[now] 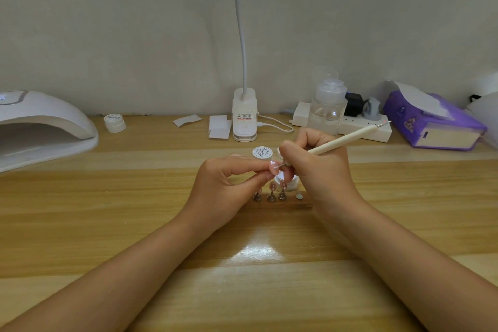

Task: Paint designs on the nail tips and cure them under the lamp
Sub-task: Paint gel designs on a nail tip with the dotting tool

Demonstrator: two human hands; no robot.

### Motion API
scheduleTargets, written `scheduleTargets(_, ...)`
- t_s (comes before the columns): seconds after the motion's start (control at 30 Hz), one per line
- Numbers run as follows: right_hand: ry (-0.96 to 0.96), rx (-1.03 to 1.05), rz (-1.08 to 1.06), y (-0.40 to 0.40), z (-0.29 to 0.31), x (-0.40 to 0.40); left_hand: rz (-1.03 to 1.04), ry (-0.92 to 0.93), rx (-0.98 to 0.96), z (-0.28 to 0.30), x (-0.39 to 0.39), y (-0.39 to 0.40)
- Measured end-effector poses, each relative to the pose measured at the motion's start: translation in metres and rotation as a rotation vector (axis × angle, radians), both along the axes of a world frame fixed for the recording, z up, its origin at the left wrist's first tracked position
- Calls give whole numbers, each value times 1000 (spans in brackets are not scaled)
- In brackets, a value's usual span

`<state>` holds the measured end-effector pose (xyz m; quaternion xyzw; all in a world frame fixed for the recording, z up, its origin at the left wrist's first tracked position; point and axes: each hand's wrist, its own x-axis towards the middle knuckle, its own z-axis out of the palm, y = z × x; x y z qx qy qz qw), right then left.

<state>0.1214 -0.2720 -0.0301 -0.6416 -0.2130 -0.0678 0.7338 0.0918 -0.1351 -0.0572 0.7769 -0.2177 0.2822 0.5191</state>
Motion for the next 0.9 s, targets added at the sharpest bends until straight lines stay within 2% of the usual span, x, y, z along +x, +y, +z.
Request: scheduleTargets(0.9, 6, 2, -8, 1, -1, 0, 7, -11, 13, -1, 0, 1)
